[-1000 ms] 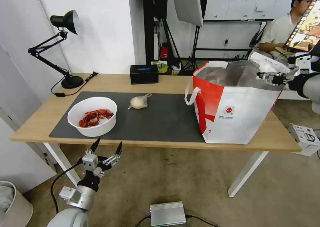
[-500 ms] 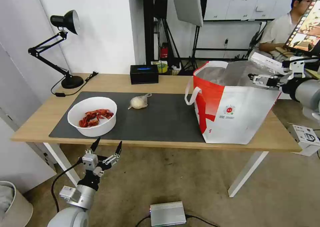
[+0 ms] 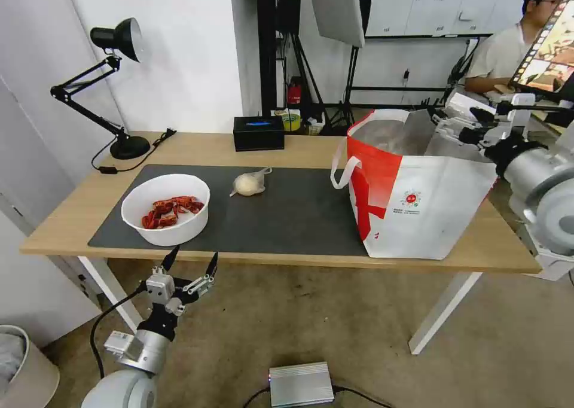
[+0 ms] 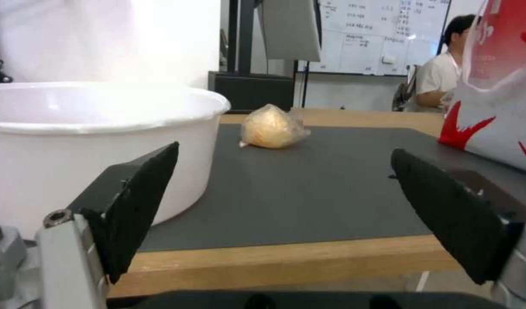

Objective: Pick up the trash from the table and place it into the takeout bag.

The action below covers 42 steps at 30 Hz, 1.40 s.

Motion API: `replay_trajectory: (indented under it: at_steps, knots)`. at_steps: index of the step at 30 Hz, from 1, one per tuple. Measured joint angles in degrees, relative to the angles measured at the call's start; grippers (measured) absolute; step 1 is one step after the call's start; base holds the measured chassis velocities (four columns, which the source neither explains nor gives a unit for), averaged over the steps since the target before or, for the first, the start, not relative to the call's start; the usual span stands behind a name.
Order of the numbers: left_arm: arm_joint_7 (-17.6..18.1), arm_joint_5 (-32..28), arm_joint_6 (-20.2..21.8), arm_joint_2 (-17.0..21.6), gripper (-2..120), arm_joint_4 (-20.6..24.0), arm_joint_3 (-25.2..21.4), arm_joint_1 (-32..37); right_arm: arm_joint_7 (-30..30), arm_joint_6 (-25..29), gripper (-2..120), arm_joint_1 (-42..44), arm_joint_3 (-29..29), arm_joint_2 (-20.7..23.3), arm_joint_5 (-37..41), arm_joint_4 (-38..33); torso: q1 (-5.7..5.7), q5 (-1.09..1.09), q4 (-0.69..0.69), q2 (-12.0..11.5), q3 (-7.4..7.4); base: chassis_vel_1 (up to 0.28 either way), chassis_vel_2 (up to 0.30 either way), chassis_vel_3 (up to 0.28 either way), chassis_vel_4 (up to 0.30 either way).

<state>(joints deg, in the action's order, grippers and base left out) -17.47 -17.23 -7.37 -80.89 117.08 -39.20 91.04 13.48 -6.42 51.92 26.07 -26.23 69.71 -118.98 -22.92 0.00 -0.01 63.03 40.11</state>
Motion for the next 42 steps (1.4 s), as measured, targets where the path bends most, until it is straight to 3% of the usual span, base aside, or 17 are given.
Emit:
replay_trajectory:
  at_steps: [6, 16, 18, 21, 26, 36, 42]
  knots:
    - [0.1, 0.2, 0.4, -0.7, 100, 0.6, 0.3, 0.3, -4.7, 8.1, 100, 5.5, 0.5, -6.3, -11.4, -4.3, 0.0, -0.01, 0.01, 0.0, 0.0, 0.0, 0.0, 0.0, 0.0]
    - [0.3, 0.8, 0.4, -1.2, 100, 0.7, -0.3, 0.5, -7.2, 15.9, 100, 14.9, 0.5, -15.6, -27.2, -6.9, 0.01, 0.0, 0.01, 0.0, 0.0, 0.0, 0.0, 0.0, 0.0]
    - [0.4, 1.0, 0.4, -1.5, 100, 0.6, -0.7, 0.7, -8.7, 18.4, 100, 20.3, 0.9, -20.4, -33.8, -7.0, 0.0, 0.0, 0.0, 0.0, 0.0, 0.0, 0.0, 0.0, 0.0]
    - [0.5, 1.0, 0.3, -1.6, 100, 0.5, -0.9, 0.8, -9.3, 19.7, 100, 22.6, 1.0, -23.1, -37.2, -6.6, 0.01, -0.01, 0.0, 0.0, 0.0, 0.0, 0.0, 0.0, 0.0]
    - [1.0, 0.8, -0.4, -2.1, 100, -0.4, -1.2, 0.0, -10.6, 24.1, 100, 28.0, 1.0, -32.5, -47.9, -4.0, 0.01, -0.01, 0.0, 0.0, 0.0, 0.0, 0.0, 0.0, 0.0]
    - [2.3, 0.1, -0.9, -2.3, 100, -0.9, -1.5, 0.1, -10.4, 27.6, 100, 31.4, 0.3, -40.3, -53.4, 0.9, 0.01, -0.01, 0.0, 0.0, 0.0, 0.0, 0.0, 0.0, 0.0]
    - [2.8, -0.7, -0.9, -1.5, 100, -0.9, -2.0, 0.8, -8.0, 27.5, 100, 32.0, -1.7, -41.5, -54.7, 3.3, 0.01, 0.0, 0.01, 0.0, 0.0, 0.0, 0.0, 0.0, 0.0]
